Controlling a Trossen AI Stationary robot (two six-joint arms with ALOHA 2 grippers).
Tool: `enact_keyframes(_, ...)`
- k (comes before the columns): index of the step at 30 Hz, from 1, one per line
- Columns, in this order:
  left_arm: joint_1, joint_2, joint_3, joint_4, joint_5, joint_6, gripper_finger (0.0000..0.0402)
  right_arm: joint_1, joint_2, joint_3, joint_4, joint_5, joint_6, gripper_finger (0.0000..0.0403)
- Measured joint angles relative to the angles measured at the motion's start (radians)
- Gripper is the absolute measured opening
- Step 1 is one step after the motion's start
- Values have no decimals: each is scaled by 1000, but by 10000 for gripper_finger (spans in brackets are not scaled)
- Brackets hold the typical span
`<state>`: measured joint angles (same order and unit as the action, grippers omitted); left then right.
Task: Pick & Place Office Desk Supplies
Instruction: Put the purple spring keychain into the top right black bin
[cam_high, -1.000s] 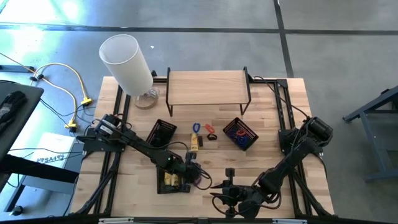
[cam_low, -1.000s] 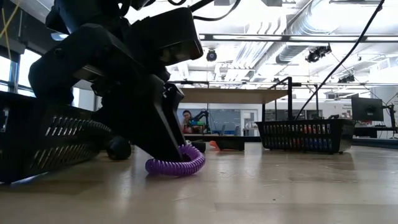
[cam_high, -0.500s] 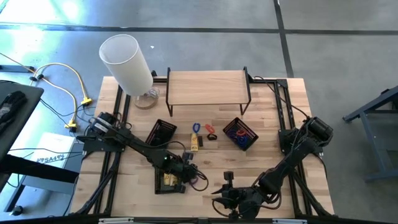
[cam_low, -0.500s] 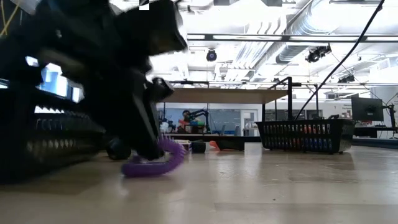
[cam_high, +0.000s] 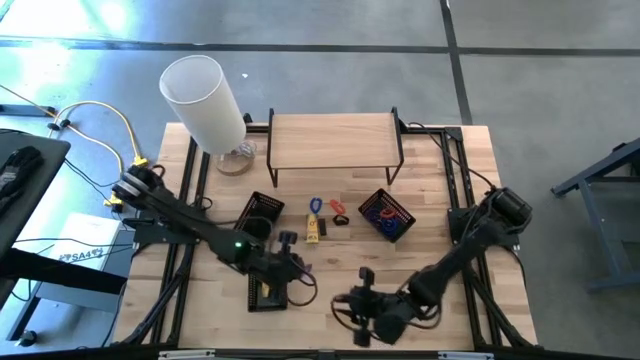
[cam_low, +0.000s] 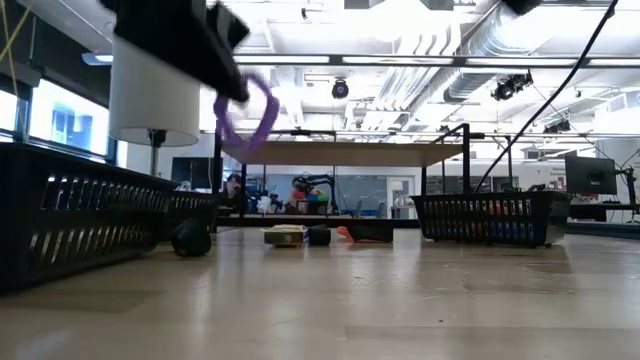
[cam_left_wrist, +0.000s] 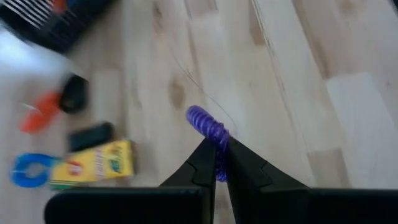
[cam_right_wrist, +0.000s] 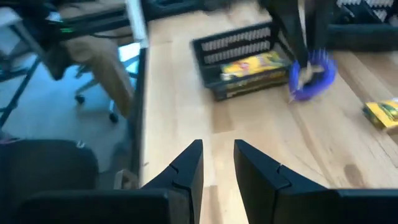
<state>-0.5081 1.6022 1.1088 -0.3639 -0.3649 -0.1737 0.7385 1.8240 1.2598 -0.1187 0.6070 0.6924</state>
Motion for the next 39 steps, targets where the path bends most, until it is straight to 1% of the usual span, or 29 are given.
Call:
enact_keyframes(2, -15, -37, 0, -5, -29, 22, 16, -26, 14, 0, -1, -4, -15, 78)
enact_keyframes(4, -28, -58, 0, 2, -30, 42, 16, -55, 31, 0, 3, -3, -40, 78)
enact_keyframes(7, -56, -63, 1, -11, -26, 47, 16, -100, 53, 0, 15, -28, -72, 81)
enact_keyframes(9, -74, -62, 1, -15, -26, 61, 16, -130, 65, 0, 34, -38, -96, 93)
enact_keyframes(13, -96, -59, 1, -10, -25, 71, 16, -191, 82, 0, 96, -97, -135, 142)
enact_keyframes(18, -112, -59, 1, 1, -25, 99, 16, -247, 82, 0, 170, -225, -210, 210)
enact_keyframes(21, -112, -59, 1, 32, -24, 105, 16, -264, 82, 0, 209, -240, -249, 235)
enact_keyframes(24, -112, -59, 1, 61, -24, 122, 16, -278, 82, 0, 219, -251, -277, 245)
enact_keyframes(28, -101, -55, 1, 68, -23, 124, 16, -284, 82, 0, 256, -328, -312, 243)
enact_keyframes(31, -89, -55, 2, 80, 0, 124, 16, -283, 82, 0, 273, -382, -334, 229)
enact_keyframes(35, -81, -55, 2, 81, 7, 123, 16, -282, 82, 0, 259, -382, -337, 192)
enact_keyframes(39, -81, -55, 2, 81, 7, 123, 16, -284, 82, 0, 260, -381, -360, 135)
